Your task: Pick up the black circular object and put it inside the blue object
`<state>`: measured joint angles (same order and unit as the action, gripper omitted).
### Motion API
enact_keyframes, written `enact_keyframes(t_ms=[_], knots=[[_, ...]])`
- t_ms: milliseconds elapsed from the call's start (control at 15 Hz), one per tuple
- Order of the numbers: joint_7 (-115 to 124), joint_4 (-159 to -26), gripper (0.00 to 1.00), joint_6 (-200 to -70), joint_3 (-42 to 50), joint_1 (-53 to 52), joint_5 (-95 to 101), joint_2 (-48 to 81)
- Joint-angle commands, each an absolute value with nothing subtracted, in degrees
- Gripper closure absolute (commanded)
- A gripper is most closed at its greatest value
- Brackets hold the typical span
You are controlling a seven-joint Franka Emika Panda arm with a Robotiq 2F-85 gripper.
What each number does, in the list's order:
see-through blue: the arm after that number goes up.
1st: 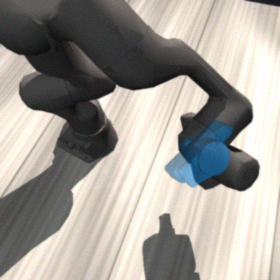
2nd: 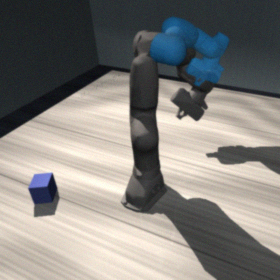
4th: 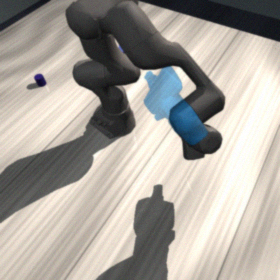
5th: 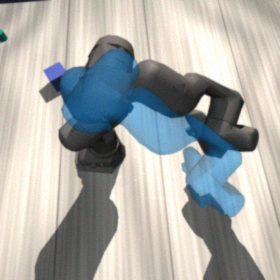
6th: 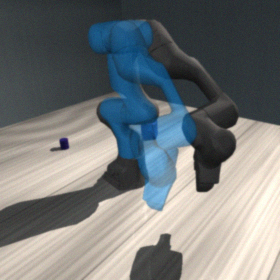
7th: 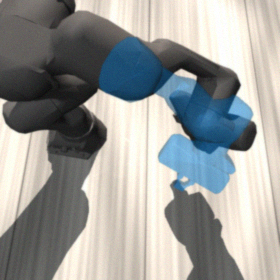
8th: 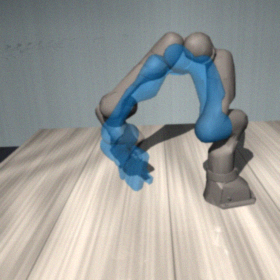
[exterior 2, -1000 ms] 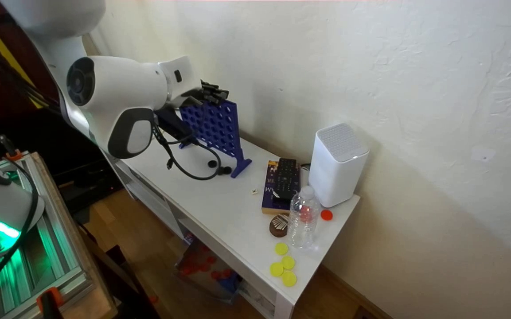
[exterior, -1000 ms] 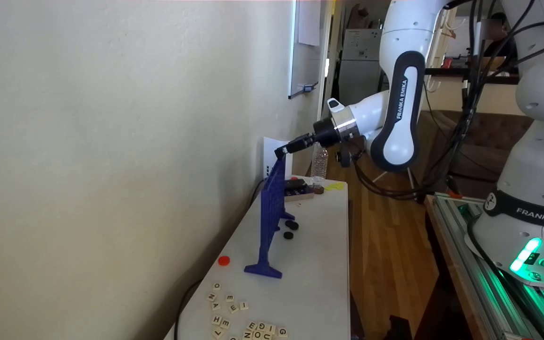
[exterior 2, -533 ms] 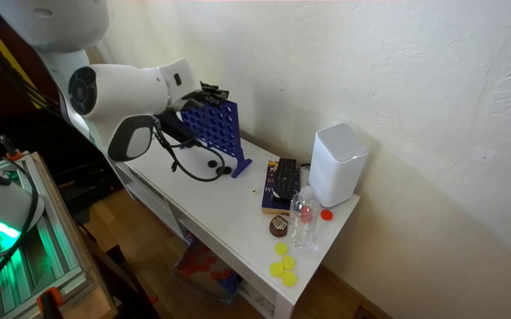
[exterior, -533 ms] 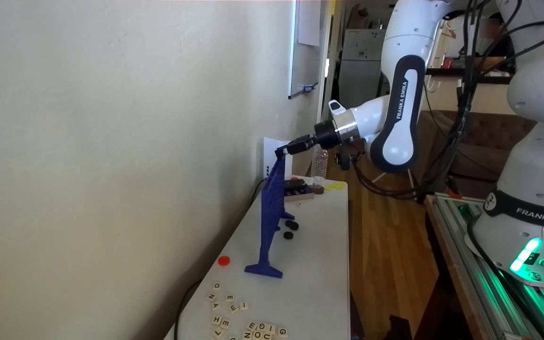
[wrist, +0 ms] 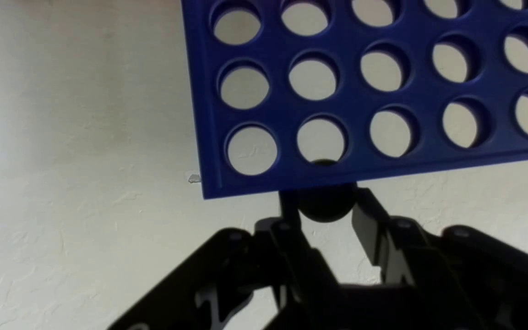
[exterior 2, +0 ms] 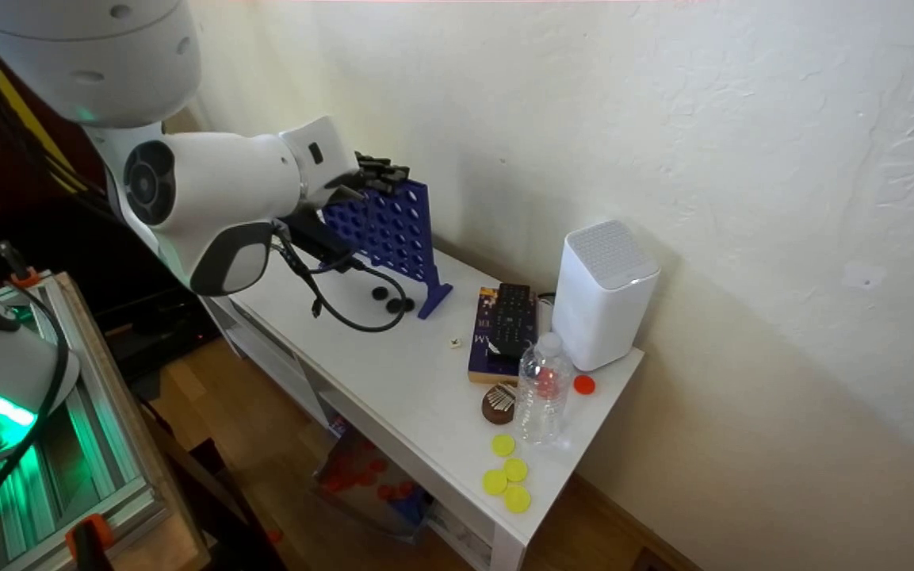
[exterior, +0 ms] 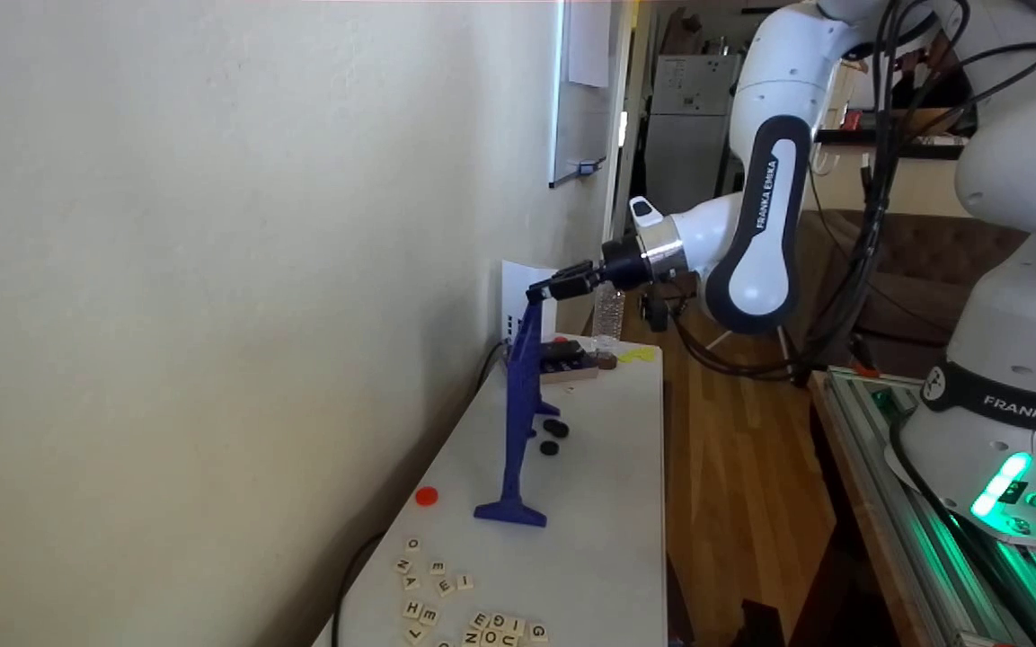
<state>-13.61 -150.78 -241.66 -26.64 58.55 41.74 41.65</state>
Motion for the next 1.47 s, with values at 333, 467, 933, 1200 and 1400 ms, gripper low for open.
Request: enact_keyframes(t_ms=[333, 467, 933, 1200, 1400], knots=[[-22.0, -150.1, 0.9, -241.7, -30.5, 64.6, 43.1, 48.6], [-22.4, -150.3, 0.4, -241.7, -30.7, 64.9, 43.2, 48.9], [-23.7, -150.7, 0.01, -241.7, -31.9, 65.9, 43.4, 49.5], [-20.8, -153.4, 0.0, -242.6, -33.6, 67.4, 42.3, 45.5], [-16.8, -156.7, 0.0, -241.8, -37.0, 71.2, 44.4, 41.3]])
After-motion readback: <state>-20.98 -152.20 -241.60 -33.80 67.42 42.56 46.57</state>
